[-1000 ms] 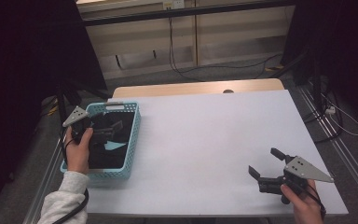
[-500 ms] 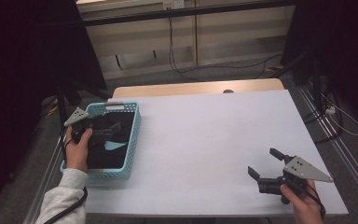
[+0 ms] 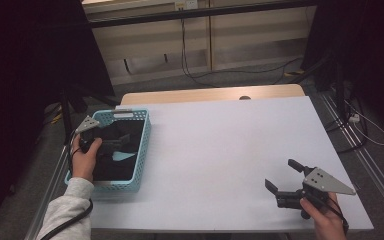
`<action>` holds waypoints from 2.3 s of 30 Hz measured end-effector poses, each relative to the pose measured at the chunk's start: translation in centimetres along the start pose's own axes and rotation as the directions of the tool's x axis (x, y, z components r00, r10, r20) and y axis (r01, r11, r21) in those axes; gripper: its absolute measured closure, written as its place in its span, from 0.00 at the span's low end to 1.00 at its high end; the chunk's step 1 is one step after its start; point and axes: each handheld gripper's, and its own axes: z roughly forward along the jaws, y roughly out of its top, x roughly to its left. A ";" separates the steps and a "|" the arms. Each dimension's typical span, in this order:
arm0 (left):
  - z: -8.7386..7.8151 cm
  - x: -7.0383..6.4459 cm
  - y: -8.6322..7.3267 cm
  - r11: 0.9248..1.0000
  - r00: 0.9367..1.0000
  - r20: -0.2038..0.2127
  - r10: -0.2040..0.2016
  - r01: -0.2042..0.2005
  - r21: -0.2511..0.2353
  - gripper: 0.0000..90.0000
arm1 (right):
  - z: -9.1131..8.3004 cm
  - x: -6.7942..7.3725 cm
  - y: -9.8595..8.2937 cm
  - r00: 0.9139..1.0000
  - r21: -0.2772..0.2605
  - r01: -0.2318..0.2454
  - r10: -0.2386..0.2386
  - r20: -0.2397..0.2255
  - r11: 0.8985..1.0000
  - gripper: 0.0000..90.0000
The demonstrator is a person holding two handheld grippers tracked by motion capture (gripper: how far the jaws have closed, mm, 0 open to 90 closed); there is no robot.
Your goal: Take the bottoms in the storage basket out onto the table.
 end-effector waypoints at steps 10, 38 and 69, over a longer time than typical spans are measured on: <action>0.7 0.7 -0.8 0.997 0.999 0.003 0.043 -0.043 0.071 0.04 | 0.1 0.1 0.0 1.000 0.007 -0.002 0.002 -0.015 1.000 0.00; 1.0 1.0 -1.4 0.961 0.979 0.105 0.174 -0.192 0.200 0.07 | 0.2 0.3 0.0 0.998 0.007 -0.006 0.007 -0.063 1.000 0.00; 1.8 1.7 -4.7 0.887 0.958 0.227 0.176 -0.255 0.385 0.12 | 0.2 0.4 -0.1 0.996 0.014 0.003 -0.002 -0.086 1.000 0.00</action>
